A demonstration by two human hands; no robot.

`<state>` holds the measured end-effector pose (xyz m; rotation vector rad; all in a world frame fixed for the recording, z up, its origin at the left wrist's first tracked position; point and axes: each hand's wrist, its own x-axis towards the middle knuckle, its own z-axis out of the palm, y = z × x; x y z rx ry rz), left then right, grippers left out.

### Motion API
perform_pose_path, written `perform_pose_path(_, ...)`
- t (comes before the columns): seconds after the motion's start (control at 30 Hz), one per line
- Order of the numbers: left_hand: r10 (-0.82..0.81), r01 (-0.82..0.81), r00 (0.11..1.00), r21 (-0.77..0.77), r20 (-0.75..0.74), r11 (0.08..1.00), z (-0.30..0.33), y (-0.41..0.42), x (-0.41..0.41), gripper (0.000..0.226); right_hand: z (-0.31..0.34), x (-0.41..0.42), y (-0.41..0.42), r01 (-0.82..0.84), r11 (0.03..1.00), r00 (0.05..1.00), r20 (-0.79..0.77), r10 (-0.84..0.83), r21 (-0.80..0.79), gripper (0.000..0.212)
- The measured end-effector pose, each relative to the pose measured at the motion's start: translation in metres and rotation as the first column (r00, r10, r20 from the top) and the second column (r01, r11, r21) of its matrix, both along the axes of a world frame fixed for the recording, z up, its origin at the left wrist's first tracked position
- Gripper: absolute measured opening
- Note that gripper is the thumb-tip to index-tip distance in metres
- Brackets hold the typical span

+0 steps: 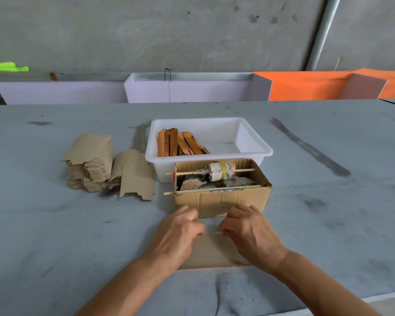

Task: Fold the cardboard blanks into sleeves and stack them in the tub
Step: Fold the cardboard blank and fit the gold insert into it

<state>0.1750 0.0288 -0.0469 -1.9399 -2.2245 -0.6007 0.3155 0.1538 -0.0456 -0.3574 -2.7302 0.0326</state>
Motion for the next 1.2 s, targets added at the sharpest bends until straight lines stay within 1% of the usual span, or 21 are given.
perform_pose_path(0.03, -0.017, 0.017, 0.999, 0.005, -0.047, 1.000, 0.003, -0.001, 0.002, 0.021, 0.000, 0.001, -0.001, -0.012, 0.999, 1.000, -0.005, 0.012, 0.035, 0.021)
perform_pose_path(0.1, -0.033, 0.036, 0.984, 0.014, -0.177, 0.999, 0.008, -0.003, 0.006, 0.013, 0.000, 0.001, -0.002, -0.038, 0.995, 0.999, 0.001, 0.038, 0.087, 0.024)
perform_pose_path(0.13, -0.040, 0.045, 0.977, 0.023, -0.211, 0.999, 0.008, -0.004, 0.008, 0.011, 0.000, 0.002, -0.002, -0.048, 0.992, 0.999, 0.007, 0.047, 0.115, 0.025)
perform_pose_path(0.2, -0.064, 0.065, 0.975, -0.004, -0.211, 0.998, 0.010, -0.005, 0.011, 0.021, 0.001, 0.002, -0.003, -0.065, 0.984, 0.998, 0.026, 0.061, 0.168, 0.026)
perform_pose_path(0.3, -0.077, 0.033, 0.926, -0.123, -0.371, 0.992, 0.018, -0.009, 0.021, 0.035, 0.004, 0.003, -0.006, -0.087, 0.966, 0.994, 0.089, 0.067, 0.245, 0.025)
perform_pose_path(0.37, -0.077, -0.004, 0.906, -0.189, -0.417, 0.982, 0.020, -0.010, 0.025, 0.042, 0.006, 0.005, -0.009, -0.089, 0.956, 0.991, 0.125, 0.056, 0.279, 0.026)
perform_pose_path(0.43, -0.061, -0.037, 0.898, -0.213, -0.436, 0.976, 0.018, -0.011, 0.028, 0.043, 0.006, 0.006, -0.012, -0.071, 0.957, 0.989, 0.146, 0.030, 0.282, 0.026)
perform_pose_path(0.57, 0.005, -0.091, 0.902, -0.181, -0.431, 0.979, 0.009, -0.009, 0.035, 0.037, 0.004, 0.007, -0.019, -0.022, 0.964, 0.986, 0.167, -0.024, 0.266, 0.023)
perform_pose_path(0.67, 0.042, -0.107, 0.915, -0.140, -0.402, 0.984, 0.004, -0.009, 0.037, 0.033, 0.002, 0.007, -0.023, -0.025, 0.966, 0.989, 0.151, -0.014, 0.257, 0.023)
perform_pose_path(0.8, 0.065, -0.107, 0.932, -0.099, -0.358, 0.989, 0.000, -0.010, 0.035, 0.031, 0.003, 0.008, -0.021, -0.036, 0.957, 0.991, 0.135, -0.004, 0.289, 0.019)
perform_pose_path(0.87, 0.085, -0.105, 0.935, -0.043, -0.344, 0.994, 0.000, -0.015, 0.032, 0.030, 0.004, 0.009, -0.019, -0.042, 0.956, 0.991, 0.132, 0.004, 0.289, 0.020)
perform_pose_path(0.93, 0.100, -0.091, 0.937, 0.041, -0.336, 0.995, -0.002, -0.020, 0.027, 0.020, 0.004, 0.013, -0.016, -0.041, 0.960, 0.993, 0.117, 0.009, 0.278, 0.023)
perform_pose_path(0.97, 0.101, -0.081, 0.944, 0.077, -0.315, 0.994, -0.003, -0.022, 0.025, 0.020, 0.004, 0.015, -0.014, -0.035, 0.962, 0.994, 0.105, 0.007, 0.271, 0.026)
perform_pose_path(1.0, 0.100, -0.075, 0.956, 0.100, -0.277, 0.992, -0.005, -0.025, 0.023, 0.027, 0.003, 0.018, -0.011, -0.027, 0.965, 0.996, 0.092, 0.003, 0.259, 0.030)
perform_pose_path(1.07, 0.083, -0.064, 0.974, 0.096, -0.210, 0.993, -0.006, -0.031, 0.021, 0.040, -0.001, 0.022, -0.006, -0.022, 0.972, 0.998, 0.062, 0.007, 0.235, 0.038)
perform_pose_path(1.13, 0.033, -0.020, 0.987, 0.084, -0.155, 0.996, -0.007, -0.037, 0.018, 0.045, -0.005, 0.026, -0.002, -0.020, 0.981, 0.999, 0.047, 0.011, 0.193, 0.045)
perform_pose_path(1.2, -0.011, 0.017, 0.997, 0.066, -0.079, 0.998, -0.007, -0.041, 0.015, 0.045, -0.009, 0.030, -0.001, -0.014, 0.989, 1.000, 0.029, 0.009, 0.149, 0.045)
